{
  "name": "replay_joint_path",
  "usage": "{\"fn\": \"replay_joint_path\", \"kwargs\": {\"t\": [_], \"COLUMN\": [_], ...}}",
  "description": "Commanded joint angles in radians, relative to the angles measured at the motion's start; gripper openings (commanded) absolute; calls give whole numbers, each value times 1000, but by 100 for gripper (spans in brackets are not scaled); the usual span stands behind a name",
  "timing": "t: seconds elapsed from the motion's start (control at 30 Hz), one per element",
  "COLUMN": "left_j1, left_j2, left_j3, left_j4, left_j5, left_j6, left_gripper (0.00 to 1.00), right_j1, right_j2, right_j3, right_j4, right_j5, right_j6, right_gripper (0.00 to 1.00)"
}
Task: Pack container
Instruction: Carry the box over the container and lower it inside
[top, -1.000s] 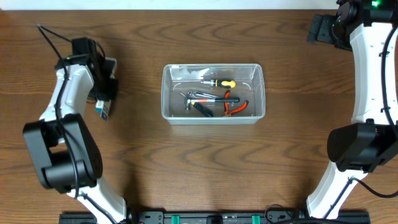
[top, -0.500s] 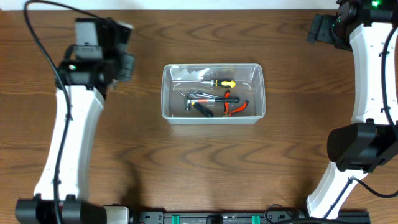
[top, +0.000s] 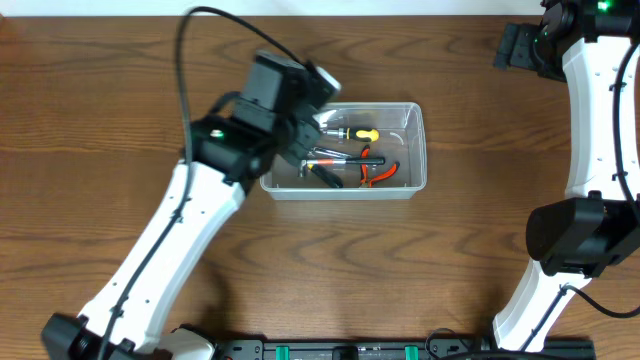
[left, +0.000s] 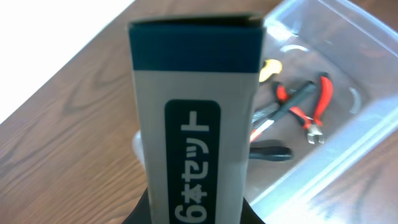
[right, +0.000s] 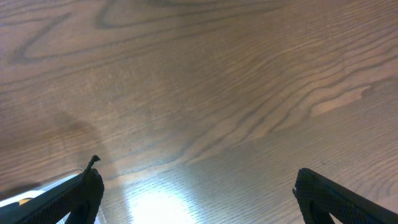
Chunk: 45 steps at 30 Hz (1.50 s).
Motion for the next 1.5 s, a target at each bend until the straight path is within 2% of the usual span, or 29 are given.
{"fn": "replay_joint_path", "kwargs": {"t": [0.0,0.4,0.7,1.0,1.07,1.17,1.23,1.3,1.47], "left_j1": [-42,-132,-196,-200,-200,-200,-200,-200,-200], "left_j2": [62,315,363,363,363,363,363,363,363], "left_j3": [20,20,20,20,20,20,20,20,20], "left_j4": [-10,-43,-42,-36,-35,-35,-35,-35,-33], "left_j5": [-4,-4,-5,-5,-5,-5,-5,-5,-6], "left_j6": [23,101,128,129,129,132,131,132,131], "left_gripper": [6,6,6,7,13,14,29,34,37], "right_j1": [1,1,0,1,1,1,2,1,1], "right_j2": [-7,-7,-7,-7,-7,-7,-7,-7,-7], "right_j3": [5,5,5,5,5,5,5,5,5], "right_j4": [-1,-1,-1,-1,-1,-1,-1,-1,0], "right_j5": [3,3,4,3,4,3,3,3,3], "right_j6": [-13,-13,-13,-13,-13,-13,-13,-13,-13], "right_gripper": [99,99,99,99,99,99,99,99,99]}}
